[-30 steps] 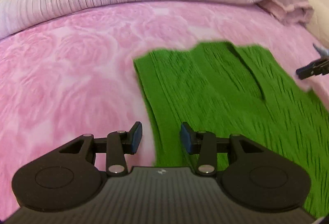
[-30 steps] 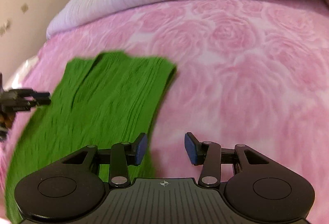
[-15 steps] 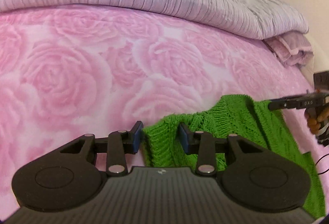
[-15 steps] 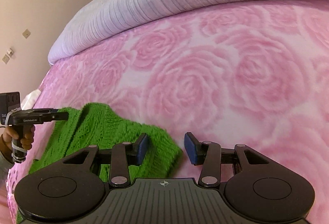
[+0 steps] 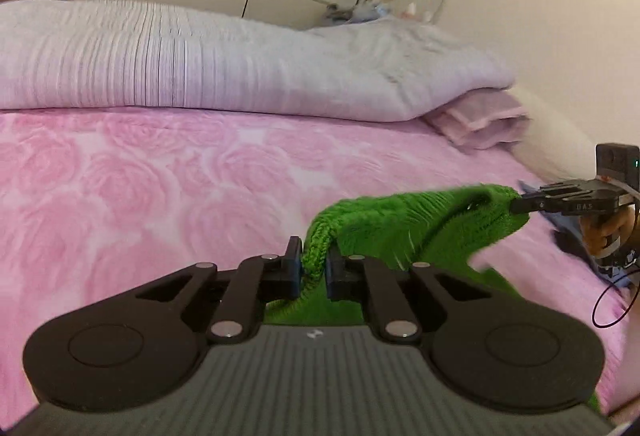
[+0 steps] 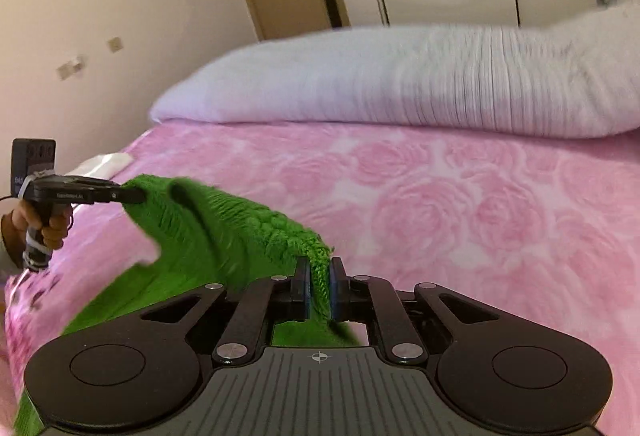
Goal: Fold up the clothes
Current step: 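Lift the hem with both grippers and fold it over toward the neckline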
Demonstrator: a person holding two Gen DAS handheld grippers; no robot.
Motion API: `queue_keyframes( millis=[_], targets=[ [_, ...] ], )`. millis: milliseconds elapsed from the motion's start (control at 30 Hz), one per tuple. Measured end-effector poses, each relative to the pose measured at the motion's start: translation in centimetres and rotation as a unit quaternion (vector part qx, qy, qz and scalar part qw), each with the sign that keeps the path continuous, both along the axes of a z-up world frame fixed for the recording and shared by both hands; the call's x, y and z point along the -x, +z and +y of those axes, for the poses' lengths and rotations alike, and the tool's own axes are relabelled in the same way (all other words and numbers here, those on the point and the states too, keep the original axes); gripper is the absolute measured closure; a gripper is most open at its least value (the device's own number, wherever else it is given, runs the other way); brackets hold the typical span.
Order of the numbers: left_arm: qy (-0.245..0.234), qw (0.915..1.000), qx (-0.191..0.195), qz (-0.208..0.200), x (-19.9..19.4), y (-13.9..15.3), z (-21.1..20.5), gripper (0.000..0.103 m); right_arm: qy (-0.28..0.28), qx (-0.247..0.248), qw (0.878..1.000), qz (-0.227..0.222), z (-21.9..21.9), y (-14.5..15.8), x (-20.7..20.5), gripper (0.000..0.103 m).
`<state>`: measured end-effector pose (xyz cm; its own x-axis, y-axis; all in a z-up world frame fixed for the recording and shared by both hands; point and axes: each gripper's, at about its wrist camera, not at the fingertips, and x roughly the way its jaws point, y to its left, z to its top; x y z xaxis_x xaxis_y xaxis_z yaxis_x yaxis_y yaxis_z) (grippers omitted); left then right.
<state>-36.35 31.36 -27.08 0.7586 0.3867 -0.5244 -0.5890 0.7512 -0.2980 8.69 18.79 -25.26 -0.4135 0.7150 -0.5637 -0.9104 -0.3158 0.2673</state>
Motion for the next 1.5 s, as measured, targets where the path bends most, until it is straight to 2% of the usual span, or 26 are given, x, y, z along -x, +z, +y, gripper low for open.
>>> queue_keyframes(
  millis=[67, 100, 167, 233, 267, 300, 367, 400, 467, 500, 567, 633, 767, 833, 967, 1000, 1033, 1067, 1200, 1333, 1433, 1500],
  targets=[
    [0.003, 1.0, 0.0, 0.004, 2.4, 0.0, -4.9, 0.093, 0.005, 0.0, 1.0, -0.007, -5.6, 0.2, 1.5, 0.095],
    [0.012, 0.9997, 0.007, 0.022, 3.2, -0.6, -7.3, 0.091, 0.006, 0.004, 1.0, -0.014, -8.2, -0.1, 2.4, 0.095],
    [0.039, 0.995, 0.026, 0.088, 4.3, -2.3, -12.2, 0.088, -0.002, 0.049, 0.998, -0.039, -13.1, -2.0, 4.8, 0.094],
    [0.079, 0.9814, 0.046, 0.169, 4.3, -3.9, -15.9, 0.089, -0.031, 0.108, 0.991, -0.074, -17.1, -4.3, 7.3, 0.094],
    [0.1, 0.9715, 0.056, 0.207, 4.2, -4.6, -17.7, 0.089, -0.053, 0.135, 0.985, -0.09, -18.8, -5.5, 8.4, 0.093],
    [0.119, 0.9641, 0.066, 0.229, 4.2, -5.1, -19.1, 0.089, -0.082, 0.153, 0.98, -0.096, -20.3, -6.4, 9.3, 0.093],
    [0.147, 0.9631, 0.09, 0.206, 4.1, -4.5, -20.6, 0.088, -0.129, 0.164, 0.975, -0.071, -22.5, -7.0, 10.4, 0.087],
    [0.156, 0.9643, 0.102, 0.188, 3.9, -4.1, -20.7, 0.086, -0.144, 0.162, 0.975, -0.042, -23.2, -6.9, 10.7, 0.082],
    [0.175, 0.965, 0.125, 0.149, 3.6, -3.3, -21.0, 0.075, -0.175, 0.152, 0.973, 0.013, -23.7, -6.5, 11.2, 0.055],
    [0.184, 0.9644, 0.137, 0.131, 3.4, -3.1, -21.0, 0.067, -0.19, 0.146, 0.97, 0.039, -23.7, -6.2, 11.3, 0.052],
    [0.2, 0.9617, 0.162, 0.094, 3.0, -3.1, -20.1, 0.066, -0.222, 0.139, 0.961, 0.089, -23.0, -6.0, 11.0, 0.05],
    [0.215, 0.9559, 0.189, 0.065, 2.8, -3.5, -19.1, 0.066, -0.254, 0.139, 0.946, 0.147, -22.0, -6.0, 9.6, 0.05],
    [0.258, 0.9343, 0.245, 0.024, 3.2, -5.9, -16.4, 0.066, -0.306, 0.159, 0.895, 0.283, -19.3, -8.3, 6.6, 0.051],
    [0.272, 0.9258, 0.263, 0.0, 3.5, -6.9, -15.4, 0.065, -0.322, 0.163, 0.88, 0.309, -18.1, -9.4, 6.1, 0.051],
    [0.287, 0.9189, 0.268, -0.035, 3.7, -7.7, -13.9, 0.066, -0.343, 0.155, 0.865, 0.332, -16.6, -10.7, 5.2, 0.053],
    [0.287, 0.9192, 0.267, -0.038, 3.7, -7.7, -13.7, 0.069, -0.345, 0.155, 0.864, 0.333, -16.3, -10.9, 5.0, 0.06],
    [0.281, 0.9218, 0.264, -0.04, 3.7, -7.7, -13.7, 0.087, -0.345, 0.158, 0.866, 0.326, -16.1, -11.0, 4.9, 0.083],
    [0.272, 0.9253, 0.26, -0.044, 3.8, -7.6, -13.9, 0.096, -0.345, 0.161, 0.868, 0.32, -15.9, -11.1, 4.8, 0.092],
    [0.242, 0.9399, 0.234, -0.058, 4.7, -6.5, -15.4, 0.096, -0.33, 0.12, 0.889, 0.295, -17.8, -9.6, 5.3, 0.095],
    [0.206, 0.96, 0.185, -0.044, 6.7, -4.8, -19.9, 0.096, -0.312, 0.091, 0.9, 0.291, -21.8, -7.3, 5.5, 0.095],
    [0.197, 0.9644, 0.175, -0.026, 7.9, -5.1, -22.9, 0.096, -0.302, 0.095, 0.904, 0.287, -25.4, -6.8, 6.3, 0.095],
    [0.194, 0.9659, 0.171, -0.015, 8.6, -5.5, -24.7, 0.096, -0.304, 0.103, 0.902, 0.288, -27.0, -7.1, 6.9, 0.095]
  ],
)
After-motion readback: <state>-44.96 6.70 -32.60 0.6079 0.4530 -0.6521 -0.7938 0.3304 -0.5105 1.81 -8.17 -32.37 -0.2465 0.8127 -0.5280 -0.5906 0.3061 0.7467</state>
